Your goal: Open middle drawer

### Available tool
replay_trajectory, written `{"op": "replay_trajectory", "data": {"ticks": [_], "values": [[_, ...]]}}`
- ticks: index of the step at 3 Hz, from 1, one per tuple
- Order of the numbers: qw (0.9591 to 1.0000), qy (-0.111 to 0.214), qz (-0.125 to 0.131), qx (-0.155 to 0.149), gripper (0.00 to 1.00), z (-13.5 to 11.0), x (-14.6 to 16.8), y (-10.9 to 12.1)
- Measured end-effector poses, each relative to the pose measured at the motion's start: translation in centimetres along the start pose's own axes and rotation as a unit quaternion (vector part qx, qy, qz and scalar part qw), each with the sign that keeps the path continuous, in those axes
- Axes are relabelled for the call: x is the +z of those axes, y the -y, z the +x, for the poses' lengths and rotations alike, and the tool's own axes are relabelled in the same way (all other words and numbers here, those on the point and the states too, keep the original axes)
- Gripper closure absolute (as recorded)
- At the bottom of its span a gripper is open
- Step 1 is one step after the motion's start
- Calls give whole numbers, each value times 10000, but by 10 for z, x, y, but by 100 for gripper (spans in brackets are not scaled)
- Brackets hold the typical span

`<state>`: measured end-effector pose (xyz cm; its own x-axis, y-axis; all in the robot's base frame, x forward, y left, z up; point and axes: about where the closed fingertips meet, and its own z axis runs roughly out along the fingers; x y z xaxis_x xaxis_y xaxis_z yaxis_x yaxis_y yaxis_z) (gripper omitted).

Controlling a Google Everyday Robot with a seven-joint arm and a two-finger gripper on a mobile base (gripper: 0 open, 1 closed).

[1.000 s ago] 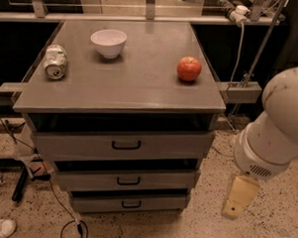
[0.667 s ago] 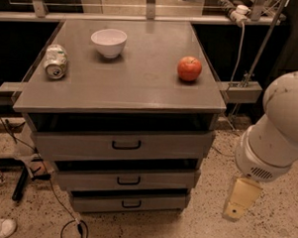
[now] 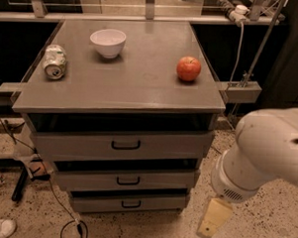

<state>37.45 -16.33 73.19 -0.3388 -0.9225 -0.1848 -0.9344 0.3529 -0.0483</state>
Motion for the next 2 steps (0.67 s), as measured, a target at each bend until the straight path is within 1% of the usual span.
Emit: {"op": "replay_trajectory", "data": {"ticks": [1, 2], "values": [[9996, 184, -148, 153, 0, -30, 46, -12], [9986, 371, -199, 331, 0, -56, 78, -12]]}}
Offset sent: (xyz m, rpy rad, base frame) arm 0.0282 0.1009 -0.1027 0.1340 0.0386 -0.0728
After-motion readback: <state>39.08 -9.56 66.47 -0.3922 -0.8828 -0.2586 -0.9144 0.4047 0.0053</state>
